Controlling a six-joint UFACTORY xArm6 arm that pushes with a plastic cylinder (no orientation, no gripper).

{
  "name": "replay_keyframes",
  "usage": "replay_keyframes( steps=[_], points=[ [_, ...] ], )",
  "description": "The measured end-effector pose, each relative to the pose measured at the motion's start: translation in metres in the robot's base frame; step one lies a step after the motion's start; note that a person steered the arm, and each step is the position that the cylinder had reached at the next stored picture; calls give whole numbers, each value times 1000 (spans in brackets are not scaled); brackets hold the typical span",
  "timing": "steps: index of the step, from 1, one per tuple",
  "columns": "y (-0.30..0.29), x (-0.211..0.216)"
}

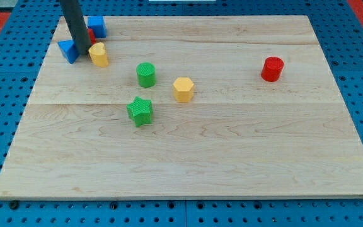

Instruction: Push yellow hexagon right a bit

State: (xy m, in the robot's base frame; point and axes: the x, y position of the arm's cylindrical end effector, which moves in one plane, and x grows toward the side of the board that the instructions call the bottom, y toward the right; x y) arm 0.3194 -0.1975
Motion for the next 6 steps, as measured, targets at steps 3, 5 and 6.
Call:
replay_keyframes(
  steps=[3,5,6],
  points=[
    [137,75],
    [188,85],
    [213,79]
  ],
)
